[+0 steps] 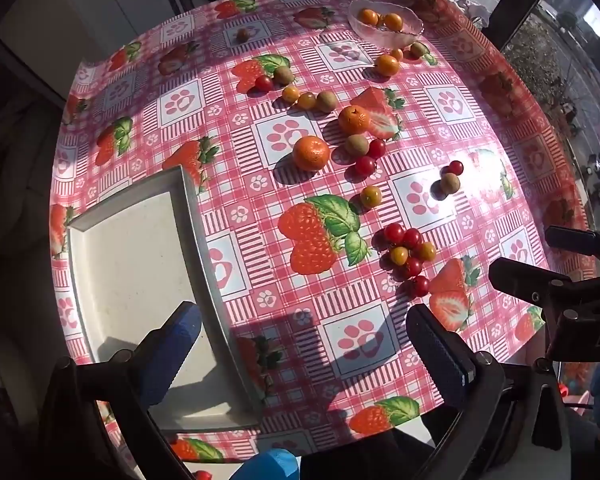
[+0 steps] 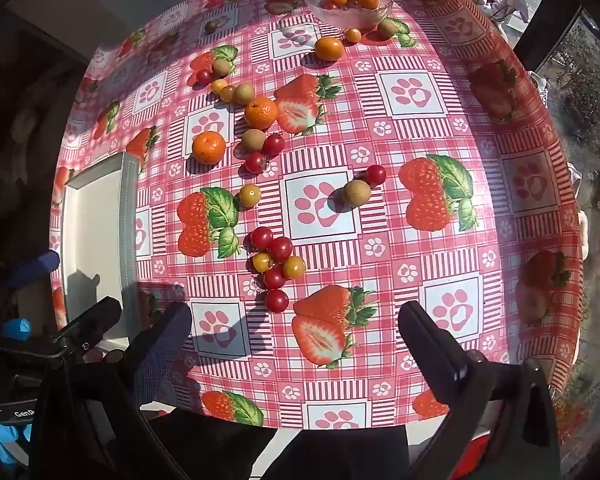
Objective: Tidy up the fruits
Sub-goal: 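Move both tools toward the fruits on the cloth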
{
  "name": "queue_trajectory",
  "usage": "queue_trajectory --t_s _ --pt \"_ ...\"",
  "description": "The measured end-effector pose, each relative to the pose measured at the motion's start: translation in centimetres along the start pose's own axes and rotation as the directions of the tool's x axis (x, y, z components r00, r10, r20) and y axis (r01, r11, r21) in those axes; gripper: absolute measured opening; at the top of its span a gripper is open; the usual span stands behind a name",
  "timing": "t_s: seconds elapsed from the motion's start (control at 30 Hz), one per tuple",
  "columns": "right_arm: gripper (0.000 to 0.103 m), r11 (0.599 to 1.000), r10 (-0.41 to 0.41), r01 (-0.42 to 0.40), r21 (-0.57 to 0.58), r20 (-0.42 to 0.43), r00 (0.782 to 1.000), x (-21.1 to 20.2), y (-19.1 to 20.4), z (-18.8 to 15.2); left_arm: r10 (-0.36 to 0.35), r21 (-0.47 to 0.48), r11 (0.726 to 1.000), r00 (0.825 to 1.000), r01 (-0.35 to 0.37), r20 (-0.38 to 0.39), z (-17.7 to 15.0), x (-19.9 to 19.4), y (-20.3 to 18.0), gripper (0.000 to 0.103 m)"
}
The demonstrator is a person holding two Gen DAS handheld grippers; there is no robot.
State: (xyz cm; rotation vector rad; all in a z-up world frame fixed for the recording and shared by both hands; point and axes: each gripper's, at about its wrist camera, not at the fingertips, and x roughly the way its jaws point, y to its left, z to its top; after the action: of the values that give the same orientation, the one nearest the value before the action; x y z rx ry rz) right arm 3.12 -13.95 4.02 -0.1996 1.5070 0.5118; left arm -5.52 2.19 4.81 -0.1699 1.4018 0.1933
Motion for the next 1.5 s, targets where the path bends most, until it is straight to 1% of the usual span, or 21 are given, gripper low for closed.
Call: queue_trajectory --t_s 0.17,0.37,0.53,0.83,0.87,1.0,1.2,1.37,1.43,1.5 --pt "0.103 1.0 0.0 0.0 -0.003 -0.011 1.0 0.2 0.1 0.2 0.003 0.003 1.0 1.0 -0.003 -0.003 0.1 0.1 0.2 0.103" --pt "0.103 1.0 -0.012 0.012 -0.002 -0.019 1.0 0.7 0.0 0.4 0.026 -0.005 1.0 0.999 -0.026 -0.018 0.4 0.4 0.6 0.103" --pt "0.103 1.0 -0.011 0.011 -0.002 -0.013 1.0 0.8 0.0 0.5 0.02 -0.013 1.0 0.999 -0.021 -0.038 0.6 0.9 0.9 0.103" --pt "0.103 0.999 -0.046 0.046 0.006 -0.056 0.997 1.1 -0.3 0.9 0.011 -0.01 1.0 0.998 -0.011 -0.068 0.8 1.4 0.8 0.103" --pt "0.103 1.0 -0.021 0.021 0.001 -0.024 0.999 1.0 -0.2 0.8 0.011 -0.008 1.0 0.997 -0.012 -0.07 0.8 1.5 0.8 0.103" --pt "0.103 1.0 -0.013 0.013 0.003 -0.016 1.0 1.1 -0.3 0.8 0.012 -0.003 1.0 0.997 -0.012 -0.073 0.9 1.5 0.7 0.103" --pt "0.103 0.999 -0.036 0.036 0.014 -0.025 0.999 1.1 -0.7 0.7 0.025 -0.001 1.0 0.994 -0.026 -0.102 0.9 2.1 0.7 0.103" --pt "0.103 0.998 -0.052 0.053 0.034 -0.029 0.998 1.3 -1.4 0.4 -0.015 0.017 1.0 0.989 0.018 -0.15 0.6 2.9 0.1 0.103" --pt "0.103 0.998 -0.048 0.049 0.044 -0.019 0.999 1.5 -1.9 0.3 -0.02 0.016 1.0 0.989 0.022 -0.149 0.6 3.0 0.0 0.103" --pt "0.103 0.998 -0.025 0.027 0.059 -0.037 0.999 1.8 -2.3 0.0 -0.015 0.007 1.0 0.989 0.016 -0.145 0.7 3.1 0.1 0.103"
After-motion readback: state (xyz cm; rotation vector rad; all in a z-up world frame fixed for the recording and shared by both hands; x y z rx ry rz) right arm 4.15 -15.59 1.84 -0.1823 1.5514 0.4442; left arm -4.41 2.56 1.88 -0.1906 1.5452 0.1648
